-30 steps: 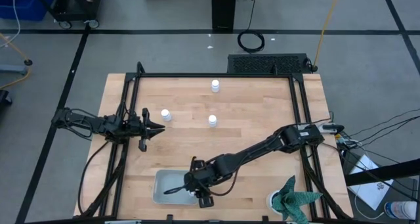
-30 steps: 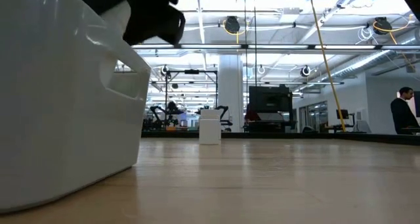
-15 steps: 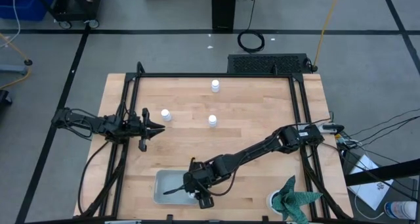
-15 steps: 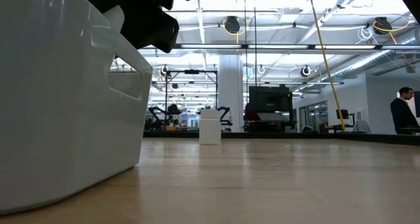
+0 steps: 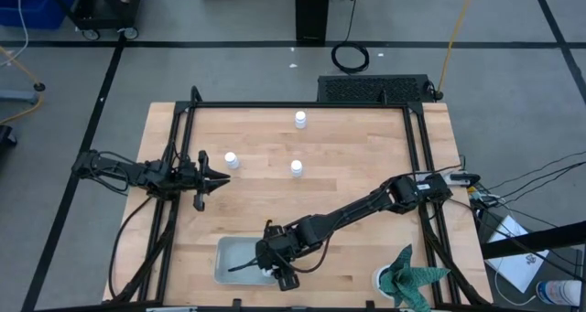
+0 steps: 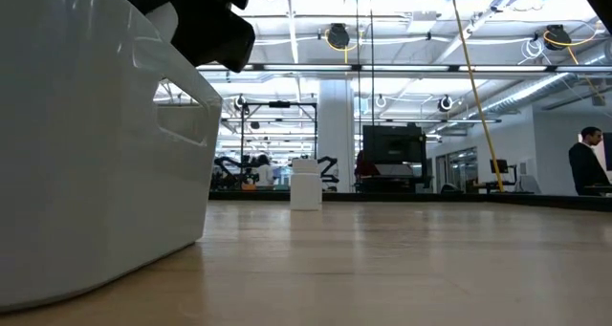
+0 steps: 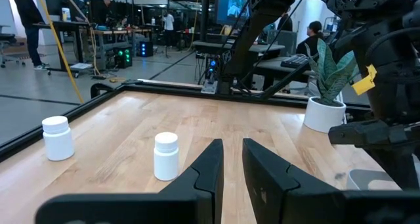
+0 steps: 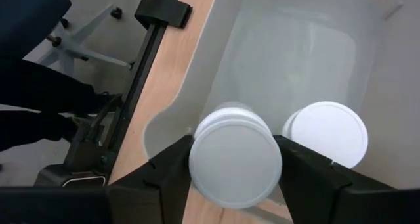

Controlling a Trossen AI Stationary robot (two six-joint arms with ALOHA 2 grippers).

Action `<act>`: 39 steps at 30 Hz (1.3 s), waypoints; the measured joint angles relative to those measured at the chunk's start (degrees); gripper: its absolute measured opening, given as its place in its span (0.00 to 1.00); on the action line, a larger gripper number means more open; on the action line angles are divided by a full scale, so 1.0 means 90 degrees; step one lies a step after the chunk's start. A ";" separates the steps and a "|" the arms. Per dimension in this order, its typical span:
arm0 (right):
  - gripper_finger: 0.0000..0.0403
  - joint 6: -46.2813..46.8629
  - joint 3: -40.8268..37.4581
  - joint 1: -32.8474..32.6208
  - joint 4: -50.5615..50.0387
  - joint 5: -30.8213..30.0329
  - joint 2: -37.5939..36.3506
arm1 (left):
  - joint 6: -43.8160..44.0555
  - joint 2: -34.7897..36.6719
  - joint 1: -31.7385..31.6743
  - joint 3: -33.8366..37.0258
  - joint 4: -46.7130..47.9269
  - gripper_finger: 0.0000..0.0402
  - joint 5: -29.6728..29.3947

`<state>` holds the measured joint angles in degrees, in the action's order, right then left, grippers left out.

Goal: Pick and place pill bottles into a basket
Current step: Put the white medicine bottle into the gray bin

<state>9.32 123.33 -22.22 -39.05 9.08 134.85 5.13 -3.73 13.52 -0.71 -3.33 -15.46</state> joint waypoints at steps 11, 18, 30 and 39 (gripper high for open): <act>0.52 -0.0117 0.0000 0.0000 0.0022 0.0000 0.0000 | 0.0000 -0.0002 0.0000 0.0000 0.0002 0.16 0.0002; 0.53 -0.0117 0.0000 0.0000 0.0024 0.0000 0.0000 | 0.0000 0.0000 0.0000 0.0000 0.0005 0.16 0.0004; 0.51 -0.0118 0.0005 -0.0048 -0.0002 -0.0165 -0.0535 | 0.0001 -0.0002 0.0000 0.0000 0.0007 0.16 0.0021; 0.10 -0.0446 0.0003 0.0107 -0.0502 -0.1000 -0.1469 | 0.0002 -0.0001 0.0002 0.0000 -0.0006 0.16 0.0018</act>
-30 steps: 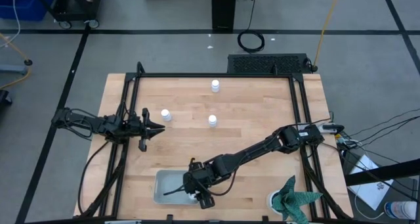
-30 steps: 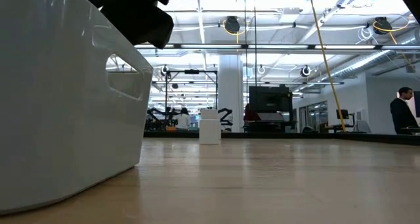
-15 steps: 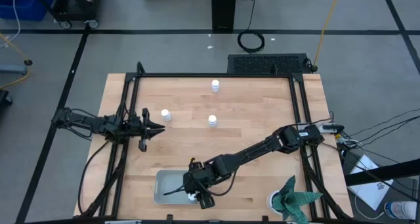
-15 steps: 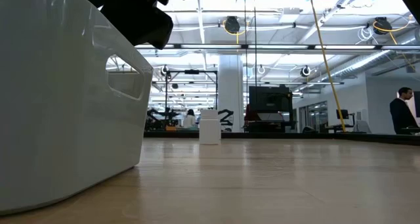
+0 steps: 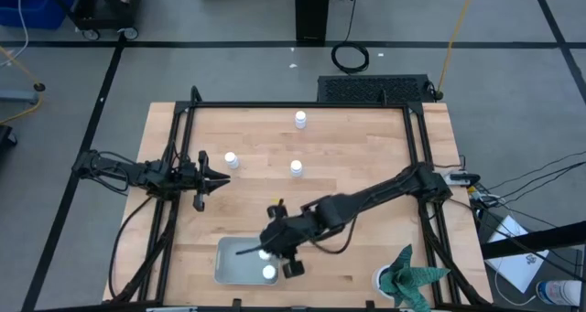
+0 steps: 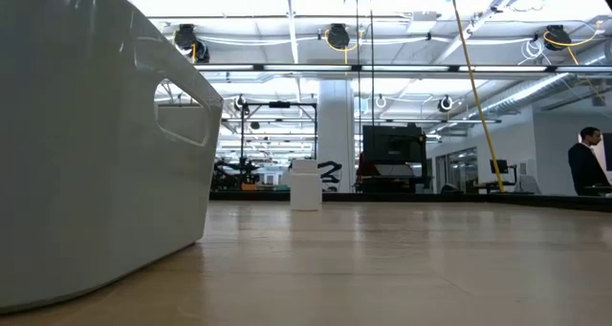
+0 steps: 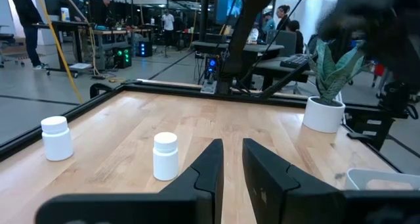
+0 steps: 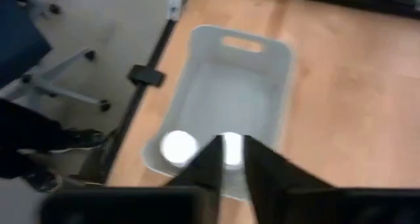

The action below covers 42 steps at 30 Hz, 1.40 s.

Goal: Pick and place pill bottles into a basket
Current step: Put the white medicine bottle into the gray bin

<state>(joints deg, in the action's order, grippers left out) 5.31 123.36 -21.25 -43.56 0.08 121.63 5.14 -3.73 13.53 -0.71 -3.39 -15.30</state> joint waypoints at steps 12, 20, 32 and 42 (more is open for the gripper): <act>0.00 0.0183 -0.2772 0.0279 0.1706 -0.0169 -0.2831 | -0.0001 0.0001 0.0001 0.0000 -0.0015 0.16 -0.0023; 0.00 0.0722 -0.6710 0.0467 0.3592 -0.0397 -0.6120 | 0.0000 0.0001 -0.0002 0.0000 -0.0018 0.16 -0.0023; 0.00 0.0838 -1.0755 0.0465 0.4832 -0.1482 -1.0011 | 0.0001 0.0001 -0.0002 0.0000 -0.0020 0.16 -0.0023; 0.00 0.0858 -1.1236 0.0615 0.3794 -0.1811 -1.1856 | -0.0002 0.0000 0.0000 0.0001 -0.0023 0.16 -0.0025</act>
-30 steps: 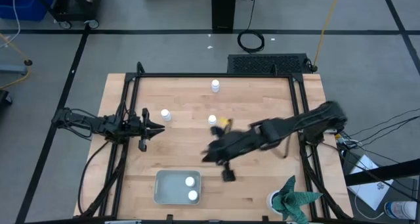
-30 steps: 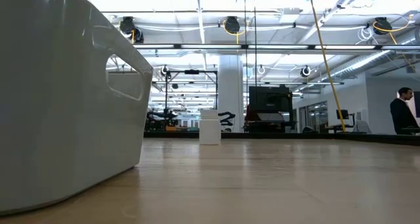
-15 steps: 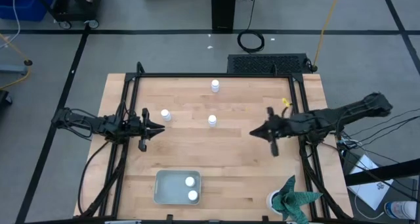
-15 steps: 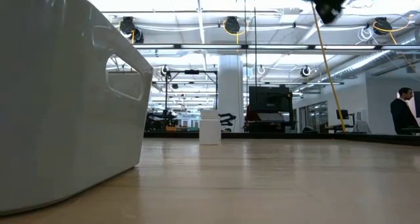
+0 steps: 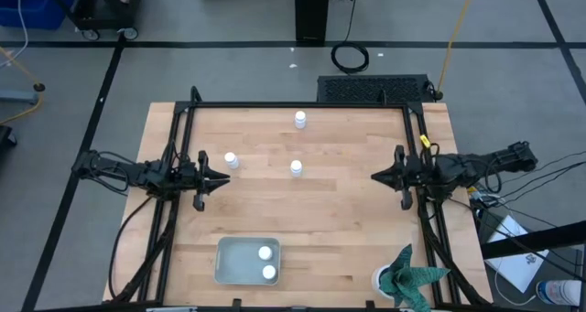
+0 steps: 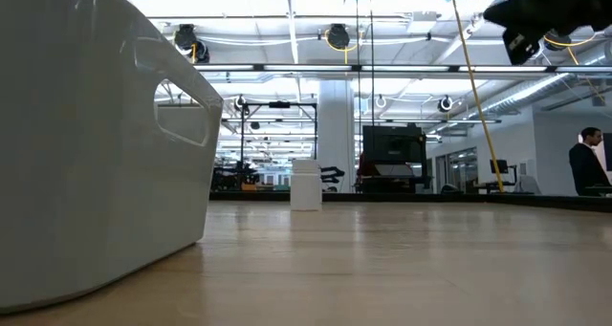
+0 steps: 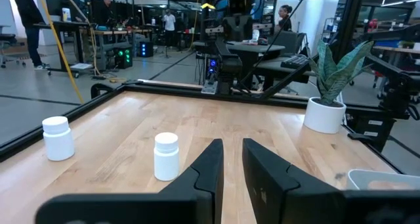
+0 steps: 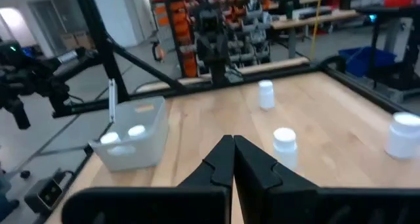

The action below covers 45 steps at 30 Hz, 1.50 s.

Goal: Pick and place pill bottles into a basket
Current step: Put the white medicine bottle into the gray bin

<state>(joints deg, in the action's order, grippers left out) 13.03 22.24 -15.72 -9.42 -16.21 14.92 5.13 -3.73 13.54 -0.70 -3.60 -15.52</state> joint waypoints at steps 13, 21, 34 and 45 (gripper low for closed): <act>0.00 0.0326 -0.0874 0.0126 -0.0529 0.0654 -0.1655 | 0.0002 0.0001 -0.0002 0.0002 0.0000 0.16 -0.0001; 0.00 0.0586 -0.1459 0.0125 0.0034 0.0776 -0.1640 | 0.0002 0.0001 0.0000 0.0002 0.0000 0.16 0.0002; 0.01 0.0601 -0.1760 0.0125 0.0247 0.0152 -0.1639 | 0.0001 0.0001 -0.0002 0.0002 0.0000 0.16 0.0002; 0.00 0.0599 -0.1786 0.0125 0.0578 0.0149 -0.1638 | -0.0043 -0.0002 -0.0001 0.0009 -0.0541 0.16 -0.0351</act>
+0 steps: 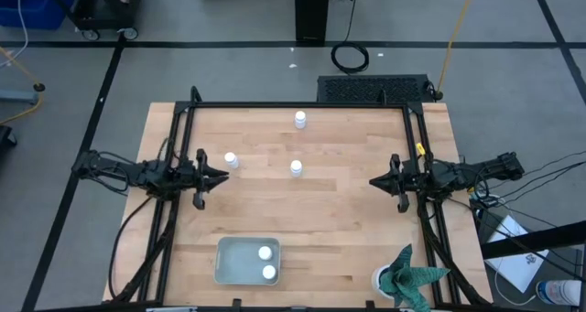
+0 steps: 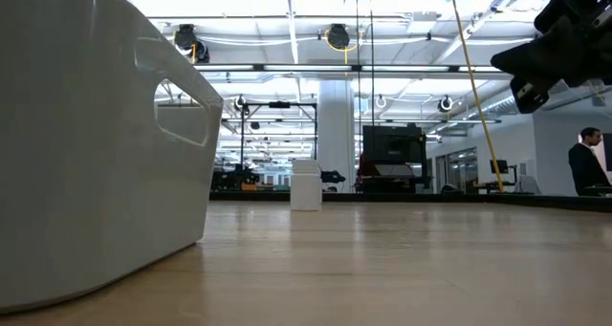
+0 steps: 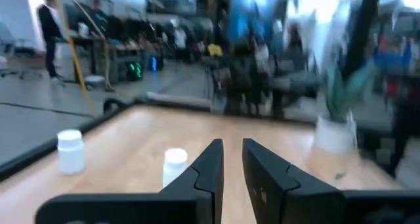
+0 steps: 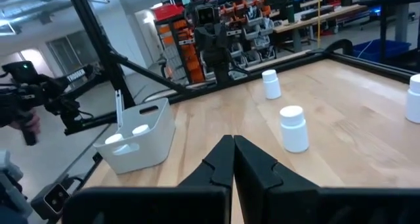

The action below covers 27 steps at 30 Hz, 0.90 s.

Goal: Pick and place pill bottles into a basket
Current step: Put the white medicine bottle into the gray bin

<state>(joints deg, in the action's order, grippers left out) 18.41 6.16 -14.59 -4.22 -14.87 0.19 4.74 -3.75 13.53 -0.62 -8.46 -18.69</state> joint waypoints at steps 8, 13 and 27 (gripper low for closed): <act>0.01 0.0000 -0.0033 0.0000 0.0329 -0.0007 0.0000 | 0.1620 0.0002 0.0001 -0.0002 -0.3678 0.16 -0.0422; 0.01 0.0000 -0.0033 0.0000 0.0314 -0.0005 0.0000 | 0.1270 0.0005 -0.0001 -0.0010 -0.5312 0.16 -0.0389; 0.01 0.0000 -0.0023 -0.0002 0.0334 -0.0005 0.0000 | 0.2405 -0.0063 -0.0006 -0.1559 -0.3433 0.16 -0.1885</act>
<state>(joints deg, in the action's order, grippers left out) 18.41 5.96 -14.61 -1.21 -14.92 0.19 26.38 -4.32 13.47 -14.66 -39.36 -35.65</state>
